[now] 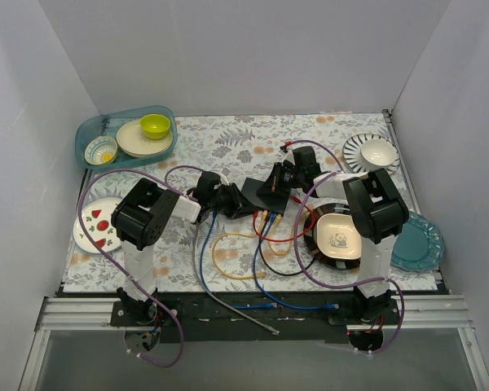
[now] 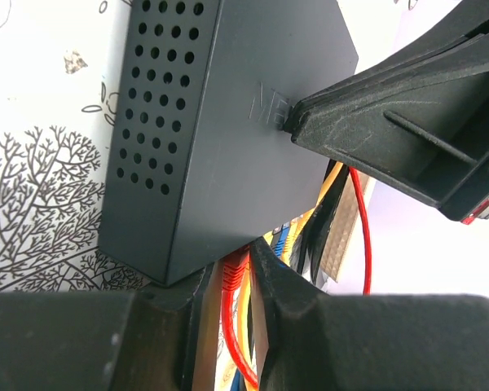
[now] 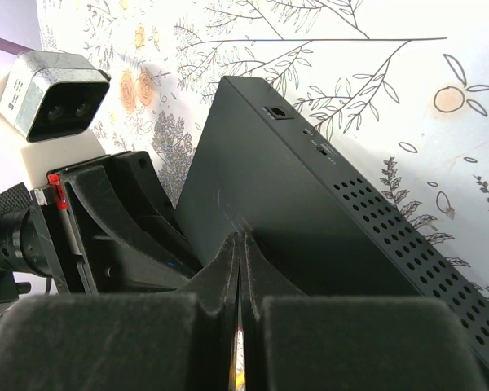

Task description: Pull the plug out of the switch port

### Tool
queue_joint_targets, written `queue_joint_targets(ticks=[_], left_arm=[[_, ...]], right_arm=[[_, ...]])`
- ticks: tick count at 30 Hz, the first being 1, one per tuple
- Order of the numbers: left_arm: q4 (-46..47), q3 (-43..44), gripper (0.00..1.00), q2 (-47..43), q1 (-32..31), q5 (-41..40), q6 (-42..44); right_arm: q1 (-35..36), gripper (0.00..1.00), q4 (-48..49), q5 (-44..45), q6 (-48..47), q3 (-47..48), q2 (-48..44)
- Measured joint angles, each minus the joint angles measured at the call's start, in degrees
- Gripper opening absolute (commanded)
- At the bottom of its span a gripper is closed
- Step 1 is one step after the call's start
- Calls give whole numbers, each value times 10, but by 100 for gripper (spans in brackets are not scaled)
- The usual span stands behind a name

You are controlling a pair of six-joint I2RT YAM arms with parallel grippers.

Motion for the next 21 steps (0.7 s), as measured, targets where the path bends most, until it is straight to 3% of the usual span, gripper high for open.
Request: queue_joint_targets(ticks=[8, 14, 17, 21], left_arm=[[22, -16, 0, -2, 0, 5, 1], [9, -53, 0, -21, -5, 56, 6], [-15, -69, 0, -42, -5, 60, 13], [-102, -122, 0, -133, 17, 21, 27]], right_arm=[[0, 1, 1, -1, 2, 0, 0], [0, 1, 2, -2, 4, 0, 2], [0, 1, 3, -2, 6, 0, 2], [-1, 1, 6, -2, 8, -5, 2]])
